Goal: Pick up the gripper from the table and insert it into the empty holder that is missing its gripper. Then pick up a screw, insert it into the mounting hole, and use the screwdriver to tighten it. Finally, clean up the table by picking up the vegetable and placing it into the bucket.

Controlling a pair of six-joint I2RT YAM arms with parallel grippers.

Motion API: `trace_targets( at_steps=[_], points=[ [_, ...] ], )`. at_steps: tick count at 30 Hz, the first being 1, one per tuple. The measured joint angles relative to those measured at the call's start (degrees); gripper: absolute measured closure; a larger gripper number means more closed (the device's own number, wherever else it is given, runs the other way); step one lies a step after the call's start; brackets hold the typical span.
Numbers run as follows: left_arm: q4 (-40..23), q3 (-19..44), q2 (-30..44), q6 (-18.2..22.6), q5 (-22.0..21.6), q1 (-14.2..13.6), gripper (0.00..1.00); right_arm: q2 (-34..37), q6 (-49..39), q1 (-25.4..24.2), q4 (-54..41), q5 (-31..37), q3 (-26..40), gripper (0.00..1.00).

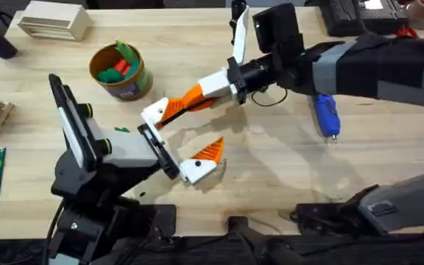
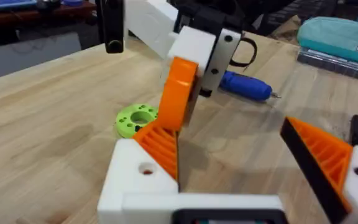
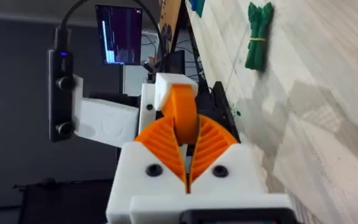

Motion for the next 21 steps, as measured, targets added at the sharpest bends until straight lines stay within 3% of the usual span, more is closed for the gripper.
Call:
trace_targets(
  at_steps=[21],
  points=[
    [0.00, -0.01, 0.00, -0.42, -0.70, 0.20, 0.013, 0.00, 0.21, 0.79, 1.20, 1.49, 0.00, 0.984]
  ],
)
